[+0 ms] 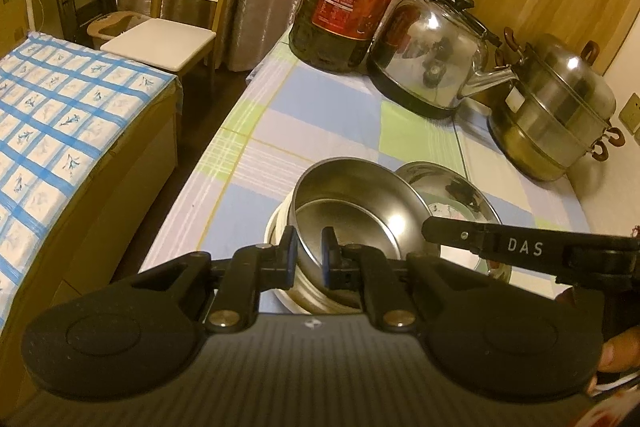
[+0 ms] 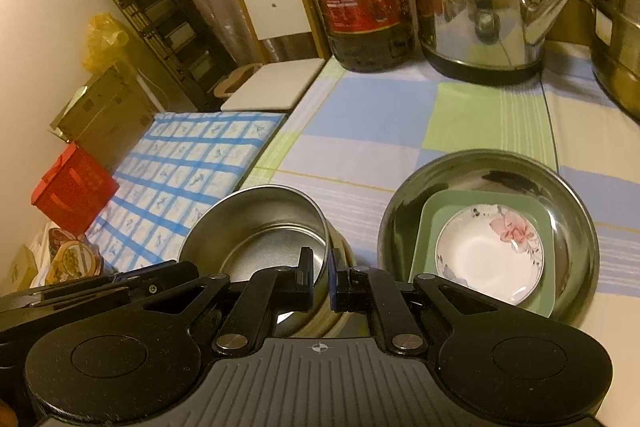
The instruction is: Organize plates and bowls
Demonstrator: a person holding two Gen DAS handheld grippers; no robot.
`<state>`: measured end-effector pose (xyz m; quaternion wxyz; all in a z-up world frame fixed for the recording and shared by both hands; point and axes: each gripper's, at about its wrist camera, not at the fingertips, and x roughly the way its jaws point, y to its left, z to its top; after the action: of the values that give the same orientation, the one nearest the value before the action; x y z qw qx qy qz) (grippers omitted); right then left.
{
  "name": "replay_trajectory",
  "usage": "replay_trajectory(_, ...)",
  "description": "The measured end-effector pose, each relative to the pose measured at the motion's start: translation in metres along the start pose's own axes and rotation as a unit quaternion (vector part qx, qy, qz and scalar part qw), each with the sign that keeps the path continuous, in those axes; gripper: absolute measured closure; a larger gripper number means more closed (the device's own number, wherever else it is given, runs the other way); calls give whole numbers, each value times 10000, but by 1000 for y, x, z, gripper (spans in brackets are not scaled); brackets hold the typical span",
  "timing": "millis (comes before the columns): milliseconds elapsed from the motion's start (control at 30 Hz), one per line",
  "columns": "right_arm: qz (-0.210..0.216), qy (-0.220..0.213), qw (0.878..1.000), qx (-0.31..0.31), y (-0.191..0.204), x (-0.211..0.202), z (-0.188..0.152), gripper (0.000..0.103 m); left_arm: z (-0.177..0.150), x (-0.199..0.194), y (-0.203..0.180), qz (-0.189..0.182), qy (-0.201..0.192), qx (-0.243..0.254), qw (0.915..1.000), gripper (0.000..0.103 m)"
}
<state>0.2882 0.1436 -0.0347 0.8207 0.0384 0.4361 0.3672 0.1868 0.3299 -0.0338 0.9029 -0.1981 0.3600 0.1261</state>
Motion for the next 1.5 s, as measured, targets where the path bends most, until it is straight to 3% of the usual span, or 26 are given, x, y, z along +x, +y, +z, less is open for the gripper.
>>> replay_trajectory(167, -17, -62, 9999, 94, 2, -4, -2, 93, 1, -4, 1, -55, -37, 62, 10000, 94)
replay_trajectory(200, -31, -98, 9999, 85, 3, -5, -2, 88, 2, -5, 2, -72, -40, 65, 9999, 93)
replay_trajectory(300, -38, -186, 9998, 102, 6, -11, -5, 55, 1, -11, 2, -99, -65, 113, 9999, 93)
replay_trajectory(333, -25, -236, 9996, 118, 6, -14, -6, 52, 1, -13, 1, -96, -68, 135, 9998, 92)
replay_trajectory(600, 18, -246, 9994, 235, 9, -36, -21, 50, -12, -37, -9, -22, 36, 393, 9992, 88)
replay_trajectory(800, 110, -75, 9996, 250, 4, -57, -38, 34, -31, -59, -18, 11, 141, 371, 9992, 82)
replay_trajectory(1500, 81, 453, 9989, -3, -38, -144, -126, 28, -121, -100, -88, 206, 559, 311, 9977, 80)
